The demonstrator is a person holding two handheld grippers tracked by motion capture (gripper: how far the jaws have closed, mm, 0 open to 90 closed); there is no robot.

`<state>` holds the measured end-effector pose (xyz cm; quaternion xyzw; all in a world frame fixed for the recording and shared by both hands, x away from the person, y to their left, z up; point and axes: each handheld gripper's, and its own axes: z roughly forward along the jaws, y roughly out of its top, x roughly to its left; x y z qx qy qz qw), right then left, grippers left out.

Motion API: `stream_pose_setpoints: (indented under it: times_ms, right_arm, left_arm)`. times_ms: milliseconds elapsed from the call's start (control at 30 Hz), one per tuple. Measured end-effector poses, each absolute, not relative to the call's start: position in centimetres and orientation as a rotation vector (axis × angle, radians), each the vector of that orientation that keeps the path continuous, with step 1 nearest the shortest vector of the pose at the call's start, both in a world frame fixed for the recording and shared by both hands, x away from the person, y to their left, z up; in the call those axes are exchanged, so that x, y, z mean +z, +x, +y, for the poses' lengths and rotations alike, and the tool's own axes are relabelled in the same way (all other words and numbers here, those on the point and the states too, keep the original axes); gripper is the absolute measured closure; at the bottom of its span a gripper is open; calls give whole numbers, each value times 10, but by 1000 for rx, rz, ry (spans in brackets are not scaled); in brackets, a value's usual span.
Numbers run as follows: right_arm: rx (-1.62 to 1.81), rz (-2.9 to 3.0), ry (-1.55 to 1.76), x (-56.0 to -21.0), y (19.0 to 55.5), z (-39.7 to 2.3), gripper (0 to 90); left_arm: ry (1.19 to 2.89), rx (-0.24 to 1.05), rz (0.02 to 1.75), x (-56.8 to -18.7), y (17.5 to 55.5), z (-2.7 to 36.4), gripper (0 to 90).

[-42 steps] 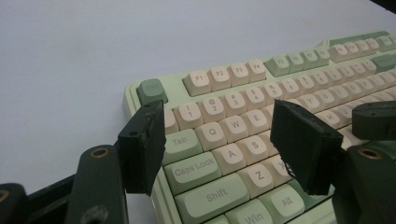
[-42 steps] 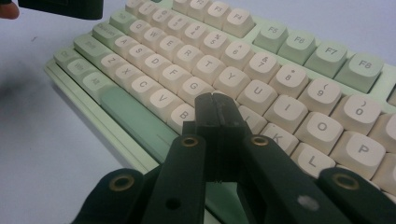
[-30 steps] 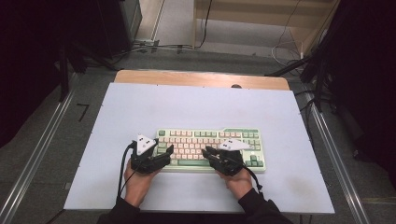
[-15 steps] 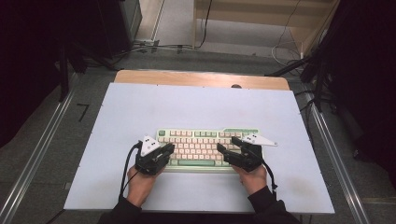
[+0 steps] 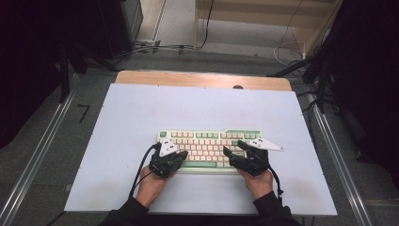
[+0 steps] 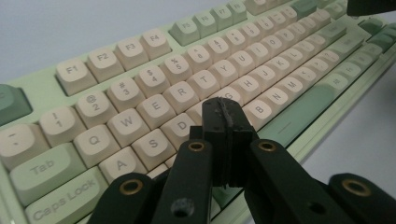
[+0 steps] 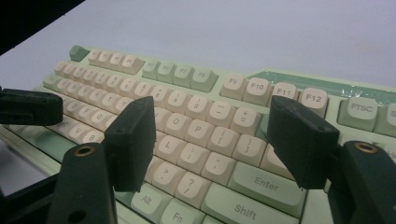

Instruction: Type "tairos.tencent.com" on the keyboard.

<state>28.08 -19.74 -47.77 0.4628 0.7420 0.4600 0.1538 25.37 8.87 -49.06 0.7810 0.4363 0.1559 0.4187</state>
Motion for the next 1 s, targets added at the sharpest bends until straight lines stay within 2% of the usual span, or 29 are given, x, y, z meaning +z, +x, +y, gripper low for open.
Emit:
stream_pose_setpoints:
  times_ms: [533,1000]
  right_arm:
    - [1309,2124,1341,-478,279,-200,315]
    - [1308,2123,1336,-478,279,-200,316]
  left_arm:
    - [1986,381,1111,-493,255,86,900]
    - [1853,425,1114,-482,253,96,875]
